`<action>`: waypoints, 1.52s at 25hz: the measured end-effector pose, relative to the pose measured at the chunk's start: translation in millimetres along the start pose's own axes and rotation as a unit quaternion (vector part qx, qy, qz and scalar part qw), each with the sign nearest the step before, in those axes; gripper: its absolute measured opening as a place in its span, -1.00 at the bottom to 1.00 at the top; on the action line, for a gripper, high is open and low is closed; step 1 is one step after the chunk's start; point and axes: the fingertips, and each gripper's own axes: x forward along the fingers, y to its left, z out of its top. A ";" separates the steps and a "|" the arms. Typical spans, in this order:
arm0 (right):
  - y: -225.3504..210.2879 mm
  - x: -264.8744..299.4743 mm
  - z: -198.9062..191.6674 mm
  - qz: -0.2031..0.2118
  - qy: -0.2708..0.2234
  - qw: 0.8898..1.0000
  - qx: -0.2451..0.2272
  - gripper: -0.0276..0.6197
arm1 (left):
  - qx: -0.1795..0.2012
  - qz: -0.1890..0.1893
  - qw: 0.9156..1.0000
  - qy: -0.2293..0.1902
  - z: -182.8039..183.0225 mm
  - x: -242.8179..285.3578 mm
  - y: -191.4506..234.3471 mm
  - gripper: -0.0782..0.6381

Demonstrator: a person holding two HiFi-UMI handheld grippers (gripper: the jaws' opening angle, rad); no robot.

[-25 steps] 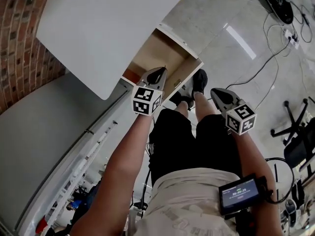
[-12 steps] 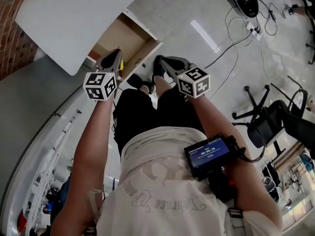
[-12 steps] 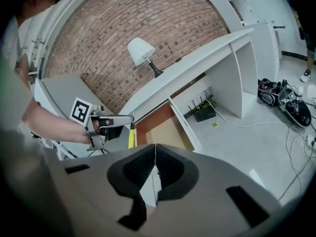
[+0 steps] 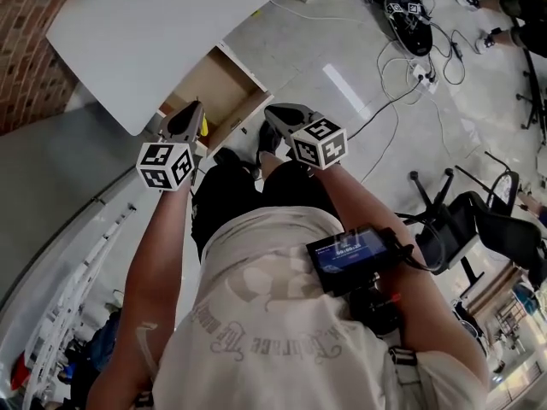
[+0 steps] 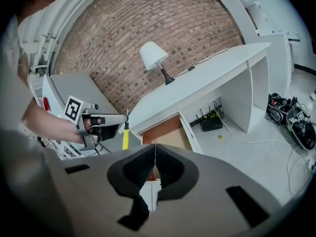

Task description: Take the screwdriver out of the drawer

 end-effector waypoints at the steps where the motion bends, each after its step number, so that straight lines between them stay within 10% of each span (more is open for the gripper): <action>1: 1.3 0.2 5.5 0.001 -0.002 1.000 -0.006 -0.89 | -0.001 -0.001 1.000 -0.004 2.2 -3.0 -2.5 -0.74; 38: 91.7 -39.6 120.7 0.048 -0.091 0.984 -0.147 -0.90 | 0.005 -0.005 0.993 -0.122 60.3 -97.7 -42.9 -0.74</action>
